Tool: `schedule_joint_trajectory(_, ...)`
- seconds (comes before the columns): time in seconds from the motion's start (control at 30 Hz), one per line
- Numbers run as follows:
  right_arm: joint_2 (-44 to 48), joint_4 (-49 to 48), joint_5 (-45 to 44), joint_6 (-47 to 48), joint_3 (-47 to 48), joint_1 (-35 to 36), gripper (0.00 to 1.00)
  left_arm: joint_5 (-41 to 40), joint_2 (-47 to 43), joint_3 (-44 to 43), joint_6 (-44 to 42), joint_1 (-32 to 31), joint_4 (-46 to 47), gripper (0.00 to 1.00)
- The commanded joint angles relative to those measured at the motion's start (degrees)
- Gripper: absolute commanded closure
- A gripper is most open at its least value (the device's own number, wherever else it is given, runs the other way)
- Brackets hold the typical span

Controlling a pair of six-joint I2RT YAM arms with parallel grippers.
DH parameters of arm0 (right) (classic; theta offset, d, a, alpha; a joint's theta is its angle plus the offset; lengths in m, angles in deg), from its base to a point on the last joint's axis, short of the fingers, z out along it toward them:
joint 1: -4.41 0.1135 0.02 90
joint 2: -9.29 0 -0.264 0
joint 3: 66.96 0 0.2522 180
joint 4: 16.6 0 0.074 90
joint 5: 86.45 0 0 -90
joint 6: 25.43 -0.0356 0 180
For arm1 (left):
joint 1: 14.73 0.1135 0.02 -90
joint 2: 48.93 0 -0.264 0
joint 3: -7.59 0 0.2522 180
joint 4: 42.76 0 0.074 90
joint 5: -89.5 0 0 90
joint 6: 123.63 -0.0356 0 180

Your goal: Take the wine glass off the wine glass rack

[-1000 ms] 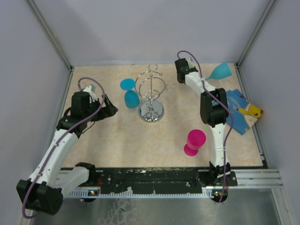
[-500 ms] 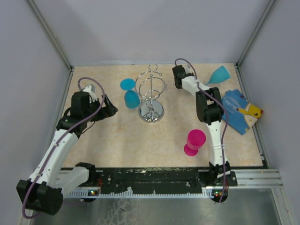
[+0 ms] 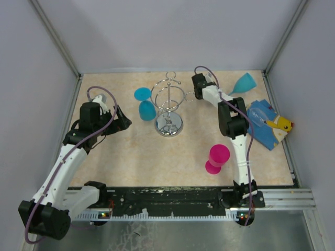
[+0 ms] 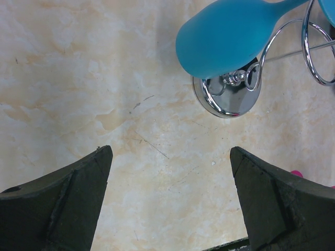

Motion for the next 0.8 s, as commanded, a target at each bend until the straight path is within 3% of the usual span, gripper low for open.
schedule_joint_trajectory(0.0, -1.92, 1.07, 3.75, -0.64, 0.39, 0.65, 0.91, 0.52, -0.63, -0.04, -0.71, 0.32, 0.1, 0.0)
schedule_joint_trajectory(0.13, -2.15, 1.4, 4.44, -0.67, 0.43, 0.93, 0.86, 0.61, -0.63, -0.07, -0.65, 0.27, 0.09, 0.0)
schedule_joint_trajectory(0.53, -0.53, 2.6, 10.71, -3.57, -0.27, 1.24, 0.58, 0.83, -0.41, 0.0, -0.6, 0.27, 0.26, 0.0)
schedule_joint_trajectory(0.77, 1.18, 2.16, 16.09, -4.05, -0.96, 1.71, 0.51, 1.15, -0.29, -0.05, -0.44, 0.27, 0.48, 0.0)
